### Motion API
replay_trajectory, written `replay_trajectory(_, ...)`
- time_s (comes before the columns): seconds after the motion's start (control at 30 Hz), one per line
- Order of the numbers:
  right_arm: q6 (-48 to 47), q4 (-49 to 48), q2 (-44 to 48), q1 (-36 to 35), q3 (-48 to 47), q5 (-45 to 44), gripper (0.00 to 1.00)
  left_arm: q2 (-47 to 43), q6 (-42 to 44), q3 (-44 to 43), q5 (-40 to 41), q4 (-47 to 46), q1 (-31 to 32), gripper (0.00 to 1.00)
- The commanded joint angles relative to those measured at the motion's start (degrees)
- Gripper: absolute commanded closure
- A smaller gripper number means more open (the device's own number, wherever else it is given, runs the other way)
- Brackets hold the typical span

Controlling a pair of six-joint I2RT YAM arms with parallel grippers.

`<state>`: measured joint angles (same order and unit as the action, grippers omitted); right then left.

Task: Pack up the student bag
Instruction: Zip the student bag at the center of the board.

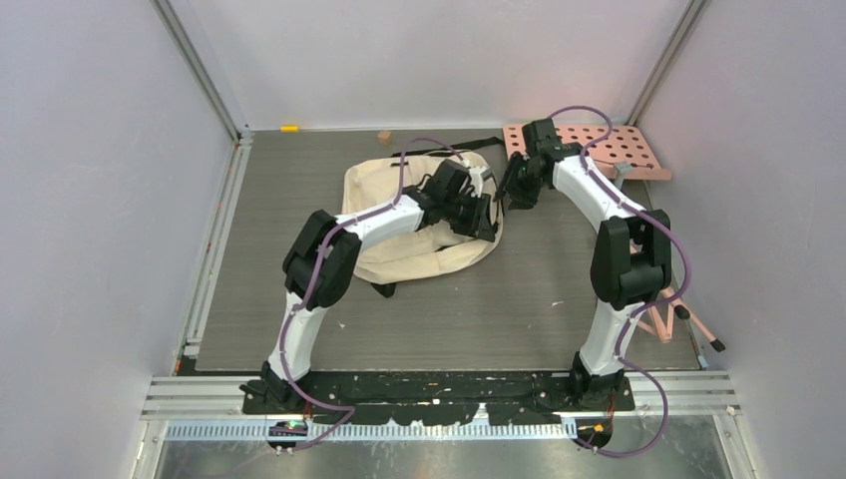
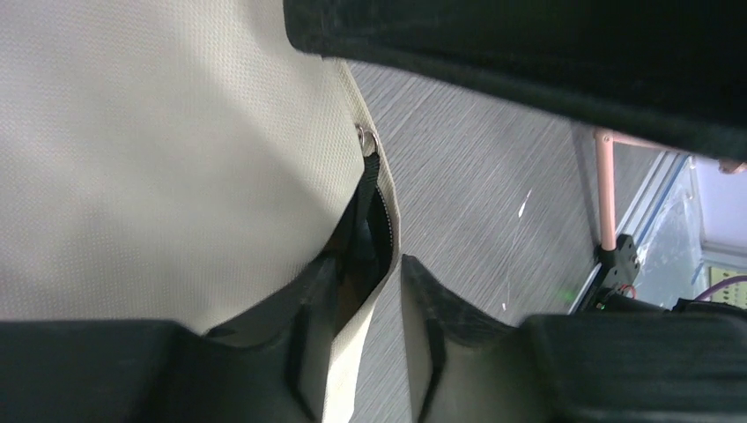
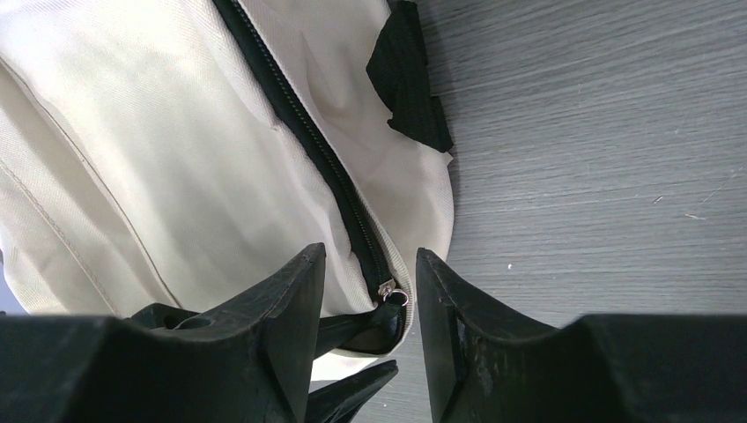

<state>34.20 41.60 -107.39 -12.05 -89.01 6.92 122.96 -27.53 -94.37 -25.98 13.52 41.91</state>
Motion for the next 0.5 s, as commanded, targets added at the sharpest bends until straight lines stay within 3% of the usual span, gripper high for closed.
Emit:
replay_trajectory(0.0, -0.9, -1.2, 2.1, -0.2, 1.0, -0.8, 0.52, 1.6, -2.4, -4.1, 0.3, -0.6, -0.4, 0.71)
replay_trajectory(0.07, -1.0, -1.1, 2.1, -0.2, 1.5, -0.8, 0.52, 1.5, -2.3, -4.1, -1.0, -1.0, -0.4, 0.83)
replay_trajectory(0.17, -1.5, -0.9, 2.2, -0.2, 2.2, -0.5, 0.52, -1.6, 1.1, -2.3, 3.7, -0.1, -0.3, 0.81)
replay_trajectory(0.23, -2.8, -0.9, 2.9, -0.3, 2.7, -0.2, 0.49, -3.9, 2.7, -1.6, 7.3, 1.6, -0.7, 0.74)
replay_trajectory(0.37, -6.1, -1.6, 6.3, -1.4, 4.6, -1.9, 0.4, -9.2, 3.3, 0.1, 8.2, 2.8, -2.3, 0.47)
replay_trajectory(0.47, -9.6, -1.4, 8.7, -3.4, 5.6, -1.4, 0.34, -14.5, 3.5, 4.8, 9.9, 2.7, -4.2, 0.4)
